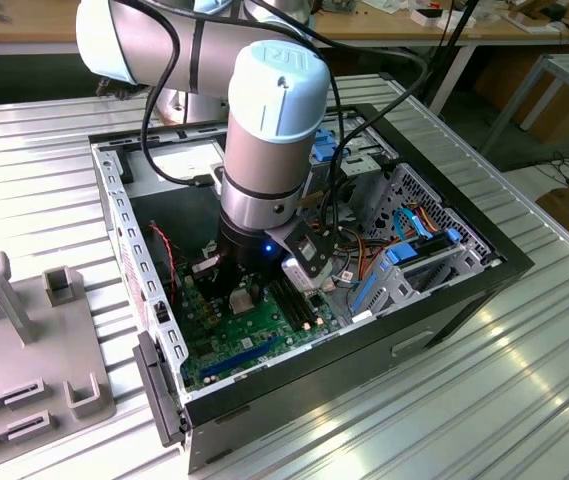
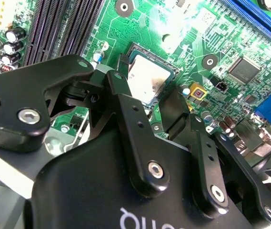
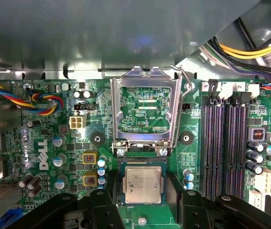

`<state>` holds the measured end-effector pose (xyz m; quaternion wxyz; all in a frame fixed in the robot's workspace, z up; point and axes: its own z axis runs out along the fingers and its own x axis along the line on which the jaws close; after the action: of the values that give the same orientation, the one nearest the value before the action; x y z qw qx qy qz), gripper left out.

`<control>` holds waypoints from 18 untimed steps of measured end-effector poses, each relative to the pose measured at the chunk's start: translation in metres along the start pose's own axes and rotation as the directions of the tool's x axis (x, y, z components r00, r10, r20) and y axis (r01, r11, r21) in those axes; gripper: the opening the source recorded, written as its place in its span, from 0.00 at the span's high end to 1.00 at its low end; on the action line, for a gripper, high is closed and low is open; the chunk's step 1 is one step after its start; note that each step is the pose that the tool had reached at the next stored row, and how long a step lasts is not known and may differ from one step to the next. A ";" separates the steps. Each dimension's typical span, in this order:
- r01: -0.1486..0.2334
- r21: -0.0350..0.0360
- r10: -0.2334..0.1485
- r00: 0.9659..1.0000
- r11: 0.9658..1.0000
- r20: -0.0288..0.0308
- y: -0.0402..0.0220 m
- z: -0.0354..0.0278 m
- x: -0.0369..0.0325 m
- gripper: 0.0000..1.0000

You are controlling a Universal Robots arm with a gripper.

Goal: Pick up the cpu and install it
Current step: 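Place the cpu into insertion slot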

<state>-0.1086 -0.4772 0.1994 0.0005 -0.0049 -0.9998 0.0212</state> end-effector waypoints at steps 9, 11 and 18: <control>-0.016 0.000 0.016 1.000 1.000 -0.001 0.0001 0.0003 0.0000 0.47; -0.024 0.000 0.024 1.000 1.000 -0.001 0.0001 0.0003 0.0000 0.47; -0.024 0.000 0.024 1.000 1.000 -0.003 0.0000 -0.0021 -0.0005 0.47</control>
<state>-0.1081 -0.4772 0.2015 0.0015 -0.0171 -0.9996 0.0212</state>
